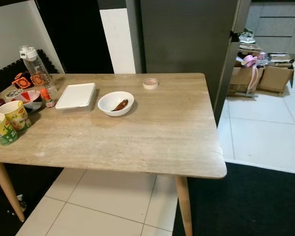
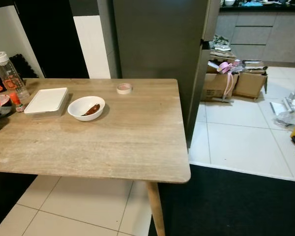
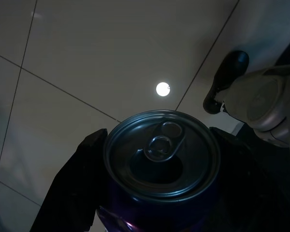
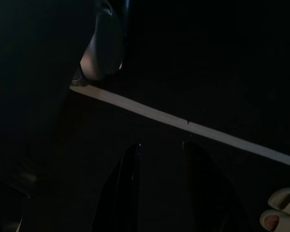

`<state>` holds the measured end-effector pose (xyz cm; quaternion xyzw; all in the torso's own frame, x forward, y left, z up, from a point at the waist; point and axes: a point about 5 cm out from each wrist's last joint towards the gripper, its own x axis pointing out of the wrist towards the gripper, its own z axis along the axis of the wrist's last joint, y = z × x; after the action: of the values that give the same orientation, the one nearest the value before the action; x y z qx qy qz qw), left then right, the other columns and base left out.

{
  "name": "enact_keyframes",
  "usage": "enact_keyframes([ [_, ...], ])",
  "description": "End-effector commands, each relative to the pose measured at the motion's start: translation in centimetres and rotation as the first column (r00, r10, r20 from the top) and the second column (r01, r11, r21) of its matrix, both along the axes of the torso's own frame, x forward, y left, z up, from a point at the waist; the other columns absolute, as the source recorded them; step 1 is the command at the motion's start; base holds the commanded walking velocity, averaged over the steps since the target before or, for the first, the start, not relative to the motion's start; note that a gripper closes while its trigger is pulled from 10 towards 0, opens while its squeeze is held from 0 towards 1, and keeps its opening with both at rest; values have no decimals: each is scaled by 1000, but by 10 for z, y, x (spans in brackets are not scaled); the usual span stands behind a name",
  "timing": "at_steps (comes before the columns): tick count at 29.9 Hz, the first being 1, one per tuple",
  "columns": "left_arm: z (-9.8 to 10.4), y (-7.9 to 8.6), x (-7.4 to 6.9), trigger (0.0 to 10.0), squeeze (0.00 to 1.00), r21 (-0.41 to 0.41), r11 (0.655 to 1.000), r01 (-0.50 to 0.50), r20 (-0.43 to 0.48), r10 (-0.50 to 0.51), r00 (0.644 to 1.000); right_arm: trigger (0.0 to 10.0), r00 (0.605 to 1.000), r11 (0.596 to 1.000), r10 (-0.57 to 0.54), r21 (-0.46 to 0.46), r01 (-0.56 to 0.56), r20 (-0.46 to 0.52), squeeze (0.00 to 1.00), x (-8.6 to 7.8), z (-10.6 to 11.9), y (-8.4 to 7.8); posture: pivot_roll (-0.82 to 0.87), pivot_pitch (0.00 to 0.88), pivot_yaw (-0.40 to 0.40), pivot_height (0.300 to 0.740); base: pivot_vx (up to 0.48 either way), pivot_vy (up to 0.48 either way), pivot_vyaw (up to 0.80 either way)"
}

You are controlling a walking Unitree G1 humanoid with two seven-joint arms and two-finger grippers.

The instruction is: Restocking fridge

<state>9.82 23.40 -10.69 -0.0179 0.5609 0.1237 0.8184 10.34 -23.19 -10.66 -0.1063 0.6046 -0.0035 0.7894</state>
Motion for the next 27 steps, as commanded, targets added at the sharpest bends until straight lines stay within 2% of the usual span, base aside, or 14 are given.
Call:
enact_keyframes([
  [1, -2, -1, -6, 10000, 0, -4, 1000, -5, -21, 5, 1000, 10000, 1000, 1000, 0, 0, 0, -6, 0, -2, 0, 0, -89, 0, 10, 740, -360, 0, 0],
  [22, -1, 0, -3, 10000, 0, -2, 1000, -2, -12, 2, 1000, 10000, 1000, 1000, -12, 9, 12, 0, 0, -2, 0, 0, -85, 0, 11, 740, -351, 0, 0],
  [27, 0, 0, -1, 10000, 0, -2, 1000, -17, 9, 17, 1000, 10000, 1000, 1000, -12, 6, 12, -1, 0, -2, 0, 0, -87, 0, 10, 740, 0, 0, 0],
])
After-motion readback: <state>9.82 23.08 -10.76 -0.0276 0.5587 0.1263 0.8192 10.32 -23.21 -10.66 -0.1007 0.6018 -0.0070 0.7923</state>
